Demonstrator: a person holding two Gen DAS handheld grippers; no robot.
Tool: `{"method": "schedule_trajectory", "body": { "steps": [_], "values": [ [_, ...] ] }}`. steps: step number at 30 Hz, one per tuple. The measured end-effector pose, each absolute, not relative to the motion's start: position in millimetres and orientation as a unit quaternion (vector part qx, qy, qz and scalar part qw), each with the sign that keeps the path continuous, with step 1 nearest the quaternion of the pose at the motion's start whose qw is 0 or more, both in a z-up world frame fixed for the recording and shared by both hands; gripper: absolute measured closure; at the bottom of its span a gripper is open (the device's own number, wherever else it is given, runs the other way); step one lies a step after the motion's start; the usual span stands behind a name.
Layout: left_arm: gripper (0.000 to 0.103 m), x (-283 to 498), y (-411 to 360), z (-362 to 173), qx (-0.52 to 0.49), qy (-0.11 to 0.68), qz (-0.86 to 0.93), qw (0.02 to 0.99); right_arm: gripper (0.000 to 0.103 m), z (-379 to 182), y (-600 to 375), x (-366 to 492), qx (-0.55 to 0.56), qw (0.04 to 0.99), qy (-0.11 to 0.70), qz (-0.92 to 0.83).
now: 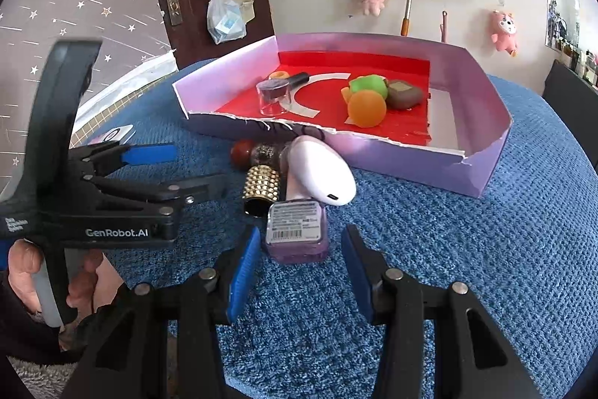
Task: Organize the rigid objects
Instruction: 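Move the left tool to the gold studded cylinder while the right tool approaches the pink nail polish bottle, then close the left tool on the gold cylinder while the right tool grips the pink nail polish bottle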
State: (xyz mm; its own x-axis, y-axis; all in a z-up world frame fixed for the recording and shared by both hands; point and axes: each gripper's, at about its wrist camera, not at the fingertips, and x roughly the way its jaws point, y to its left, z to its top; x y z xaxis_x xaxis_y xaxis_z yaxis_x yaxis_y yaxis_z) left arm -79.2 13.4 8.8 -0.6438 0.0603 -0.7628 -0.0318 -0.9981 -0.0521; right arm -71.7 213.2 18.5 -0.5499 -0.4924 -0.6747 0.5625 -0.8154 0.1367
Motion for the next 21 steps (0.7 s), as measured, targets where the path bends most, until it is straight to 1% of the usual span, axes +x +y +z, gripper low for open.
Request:
{"method": "schedule_trajectory", "body": {
  "steps": [2,3,7,12,16,21],
  "values": [
    [0.016,-78,5,6,-0.428,-0.05,0.902,0.038,0.054,17,212,-74,0.369,0.298,0.05,-0.879],
    [0.016,-77,5,8,-0.425,-0.052,0.903,0.039,0.054,16,211,-75,0.371,0.294,0.052,-0.879],
    [0.016,-78,18,16,-0.414,-0.052,0.906,0.067,0.054,15,213,-78,0.373,0.288,0.054,-0.88],
    [0.016,-87,48,24,-0.403,-0.028,0.909,0.1,0.054,16,219,-76,0.372,0.282,0.056,-0.882],
    [0.016,-96,62,18,-0.407,-0.009,0.909,0.091,0.054,16,220,-74,0.372,0.282,0.059,-0.882],
    [0.016,-94,46,9,-0.423,-0.021,0.903,0.072,0.054,17,222,-73,0.373,0.287,0.056,-0.88]
  ]
}}
